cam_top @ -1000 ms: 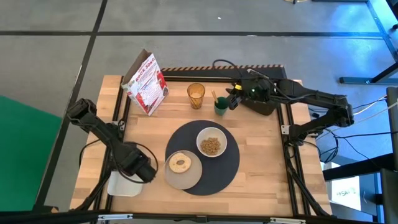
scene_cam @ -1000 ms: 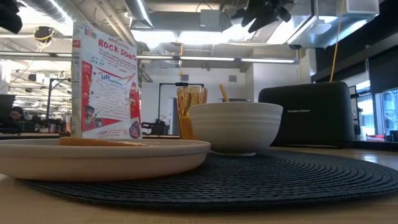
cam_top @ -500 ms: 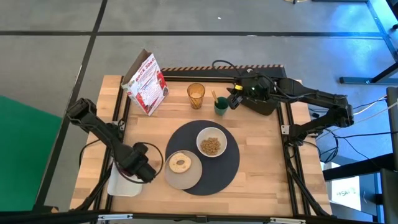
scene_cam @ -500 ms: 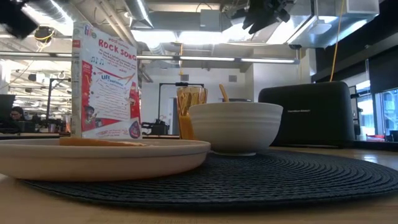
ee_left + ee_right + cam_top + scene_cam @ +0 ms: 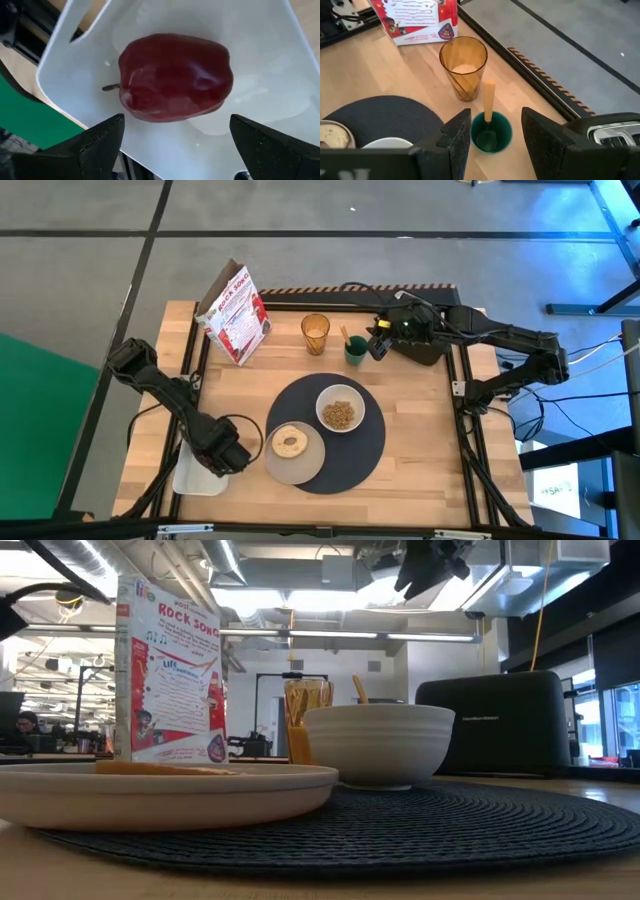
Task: Arrange a breakfast setting
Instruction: Put the red apple on the gray plate
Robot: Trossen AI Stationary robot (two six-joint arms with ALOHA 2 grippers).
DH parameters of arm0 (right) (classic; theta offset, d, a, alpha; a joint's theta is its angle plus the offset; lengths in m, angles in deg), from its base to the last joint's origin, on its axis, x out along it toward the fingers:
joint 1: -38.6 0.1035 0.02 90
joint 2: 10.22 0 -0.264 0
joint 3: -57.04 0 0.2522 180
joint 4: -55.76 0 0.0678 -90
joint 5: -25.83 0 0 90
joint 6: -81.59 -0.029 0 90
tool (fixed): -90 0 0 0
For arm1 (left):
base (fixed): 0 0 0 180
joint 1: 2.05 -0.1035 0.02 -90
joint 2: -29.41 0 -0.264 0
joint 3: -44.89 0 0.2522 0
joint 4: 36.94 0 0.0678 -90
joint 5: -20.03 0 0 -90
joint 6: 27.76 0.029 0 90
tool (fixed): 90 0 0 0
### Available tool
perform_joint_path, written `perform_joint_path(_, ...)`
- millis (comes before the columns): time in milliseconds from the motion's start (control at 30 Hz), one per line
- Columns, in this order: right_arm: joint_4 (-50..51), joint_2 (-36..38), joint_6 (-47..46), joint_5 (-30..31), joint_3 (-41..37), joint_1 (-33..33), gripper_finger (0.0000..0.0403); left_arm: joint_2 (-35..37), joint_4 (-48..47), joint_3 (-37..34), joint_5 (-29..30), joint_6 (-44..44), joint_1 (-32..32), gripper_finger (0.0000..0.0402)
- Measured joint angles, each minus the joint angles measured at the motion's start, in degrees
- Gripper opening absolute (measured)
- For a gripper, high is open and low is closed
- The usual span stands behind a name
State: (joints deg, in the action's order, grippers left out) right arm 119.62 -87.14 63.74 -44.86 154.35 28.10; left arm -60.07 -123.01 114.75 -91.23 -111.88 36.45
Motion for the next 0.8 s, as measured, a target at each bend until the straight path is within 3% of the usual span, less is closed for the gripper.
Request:
perform_joint_path(267, -0.92, -0.02, -1.75, -3.03, 0.0, 0.0, 0.0166, 0.1, -0.1, 3.07, -5.4, 2.3, -0.21, 0.0354)
perform_joint_path(367, -4.33, -1.45, -1.51, -8.92, 0.02, -0.02, 0.0166, 1.23, -0.43, 7.25, -0.76, 3.42, 0.42, 0.0354)
perform_joint_path(533, -12.03, -6.3, -3.21, -19.65, 0.02, 1.29, 0.0166, 4.1, -3.16, 11.17, 12.76, 0.89, 1.71, 0.0354)
perform_joint_path(667, -15.98, -9.63, -10.72, -18.67, 0.02, 5.0, 0.0166, 6.52, -6.24, 9.33, 20.36, -0.88, 3.84, 0.0354)
perform_joint_path(800, -18.69, -11.49, -19.77, -9.75, 0.0, 10.88, 0.0166, 8.48, -3.97, 4.11, 22.26, 5.98, 6.12, 0.0345)
